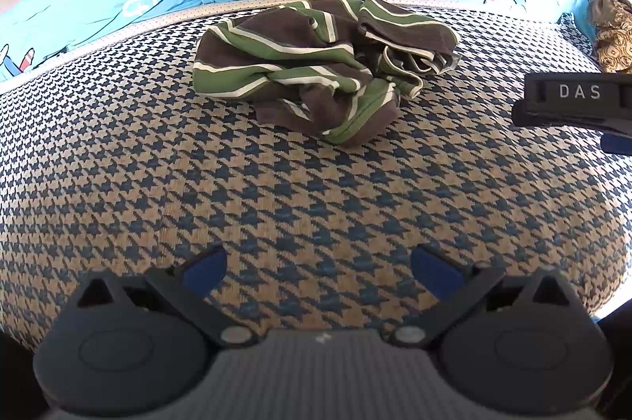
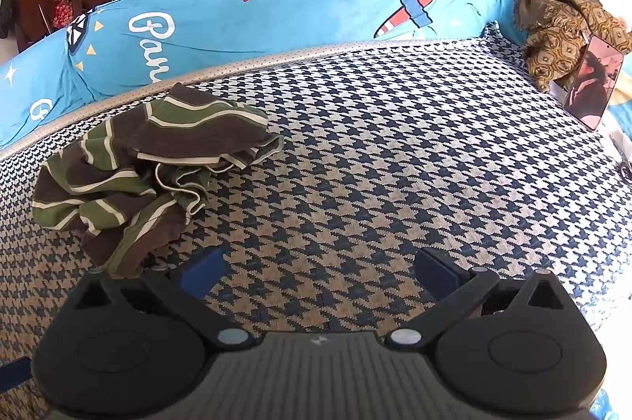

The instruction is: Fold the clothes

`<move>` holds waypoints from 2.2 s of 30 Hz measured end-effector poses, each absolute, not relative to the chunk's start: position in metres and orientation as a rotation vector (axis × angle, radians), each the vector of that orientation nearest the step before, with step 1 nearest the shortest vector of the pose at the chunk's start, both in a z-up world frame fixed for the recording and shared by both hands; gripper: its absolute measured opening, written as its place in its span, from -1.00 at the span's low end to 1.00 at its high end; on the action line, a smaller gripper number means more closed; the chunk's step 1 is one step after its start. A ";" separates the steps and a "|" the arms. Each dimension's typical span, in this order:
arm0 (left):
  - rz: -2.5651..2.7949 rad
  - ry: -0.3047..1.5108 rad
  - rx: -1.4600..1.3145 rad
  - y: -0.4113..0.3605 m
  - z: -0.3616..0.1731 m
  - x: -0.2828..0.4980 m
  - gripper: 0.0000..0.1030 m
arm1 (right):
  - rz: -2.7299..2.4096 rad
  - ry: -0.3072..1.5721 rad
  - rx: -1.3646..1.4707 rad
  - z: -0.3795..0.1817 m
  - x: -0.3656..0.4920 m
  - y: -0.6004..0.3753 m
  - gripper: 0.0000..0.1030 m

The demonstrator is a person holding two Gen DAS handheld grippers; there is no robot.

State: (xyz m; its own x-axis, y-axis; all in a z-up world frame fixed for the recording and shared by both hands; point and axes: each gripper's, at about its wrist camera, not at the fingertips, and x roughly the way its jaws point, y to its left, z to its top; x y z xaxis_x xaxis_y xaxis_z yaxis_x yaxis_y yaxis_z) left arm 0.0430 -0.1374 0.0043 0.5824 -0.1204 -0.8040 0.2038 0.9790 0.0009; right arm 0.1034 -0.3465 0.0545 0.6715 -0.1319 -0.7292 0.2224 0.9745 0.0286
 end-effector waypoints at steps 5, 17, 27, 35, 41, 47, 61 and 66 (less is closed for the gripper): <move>-0.185 0.919 0.101 -0.137 0.008 0.043 1.00 | -0.187 0.823 0.144 0.055 0.104 -0.347 1.00; -0.160 0.875 0.108 -0.135 0.020 0.049 1.00 | -0.192 0.822 0.146 0.055 0.106 -0.347 1.00; -0.126 0.845 0.089 -0.131 0.035 0.072 1.00 | -0.188 0.840 0.149 0.053 0.112 -0.342 1.00; -0.137 0.820 0.090 -0.130 0.047 0.102 1.00 | -0.192 0.871 0.148 0.047 0.118 -0.338 1.00; -0.146 0.799 0.098 -0.130 0.056 0.126 1.00 | -0.189 0.896 0.123 0.040 0.125 -0.333 1.00; -0.157 0.788 0.096 -0.132 0.061 0.154 1.00 | -0.178 0.918 0.124 0.035 0.134 -0.331 1.00; -0.160 0.799 0.088 -0.139 0.048 0.201 1.00 | -0.143 0.943 0.087 0.029 0.156 -0.323 1.00; -0.148 0.793 0.097 -0.140 0.045 0.211 1.00 | -0.125 0.957 0.104 0.026 0.163 -0.322 1.00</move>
State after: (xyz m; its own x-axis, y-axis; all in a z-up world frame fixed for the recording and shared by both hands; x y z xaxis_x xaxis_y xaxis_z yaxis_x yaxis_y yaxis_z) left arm 0.2113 -0.1401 0.0454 0.6918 -0.0960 -0.7156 0.1689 0.9852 0.0310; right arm 0.1628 -0.3223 0.0256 0.5697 -0.0598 -0.8197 0.1522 0.9878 0.0337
